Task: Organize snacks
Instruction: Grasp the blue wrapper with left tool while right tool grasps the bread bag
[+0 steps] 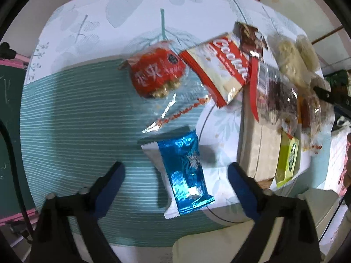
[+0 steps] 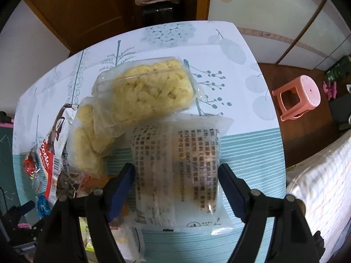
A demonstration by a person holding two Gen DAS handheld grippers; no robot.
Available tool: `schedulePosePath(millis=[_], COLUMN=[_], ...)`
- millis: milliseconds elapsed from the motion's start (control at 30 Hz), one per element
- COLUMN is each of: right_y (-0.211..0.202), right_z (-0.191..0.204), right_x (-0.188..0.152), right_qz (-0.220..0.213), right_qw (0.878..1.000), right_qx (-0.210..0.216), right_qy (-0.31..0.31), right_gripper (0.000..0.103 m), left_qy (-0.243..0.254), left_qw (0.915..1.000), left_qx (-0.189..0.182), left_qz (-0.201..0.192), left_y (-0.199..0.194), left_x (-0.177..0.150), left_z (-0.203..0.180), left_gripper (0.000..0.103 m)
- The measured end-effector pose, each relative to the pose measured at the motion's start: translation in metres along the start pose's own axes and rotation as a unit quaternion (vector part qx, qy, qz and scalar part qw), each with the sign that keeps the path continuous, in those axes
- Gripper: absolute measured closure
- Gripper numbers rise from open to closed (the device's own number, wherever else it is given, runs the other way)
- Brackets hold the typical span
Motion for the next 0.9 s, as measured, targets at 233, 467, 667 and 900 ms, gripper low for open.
schedulePosePath(millis=[233,467,667,900], right_y=[0.013,0.011,-0.013,-0.066], right_z=[0.001,0.007,0.001,-0.017], right_x=[0.003,0.001,-0.013,-0.011], right_qz=[0.01,-0.007,-0.029,-0.082], right_qw=[1.0,1.0,0.999,0.995], right_qx=[-0.014,-0.021,-0.014,0.021], right_qy=[-0.006,-0.011,0.013,0.056], right_gripper=[0.021,0.028,0.035,0.035], left_qy=[0.04,0.018,0.012,0.038], left_qw=[0.9984,0.9991,0.9965,0.9849], left_qx=[0.04,0.028,0.026,0.025], left_qz=[-0.003,-0.025,-0.079,-0.167], left_y=[0.002,-0.011,-0.046,-0.13], left_x=[-0.003,0.007,0.006,0.004], left_z=[-0.01,-0.018,-0.018,-0.044], left_gripper=[0.052,0.076,0.076,0.076])
Point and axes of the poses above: each gripper's, at about its wrist camera, not at the fingertips, and y roughly the way its jaws point, z to its left, x to its top, the point moved 5 cm from there along y, roughly the way its jaws point, and after that the axes turned 8 degrees about -z, right-handed, at the moved point
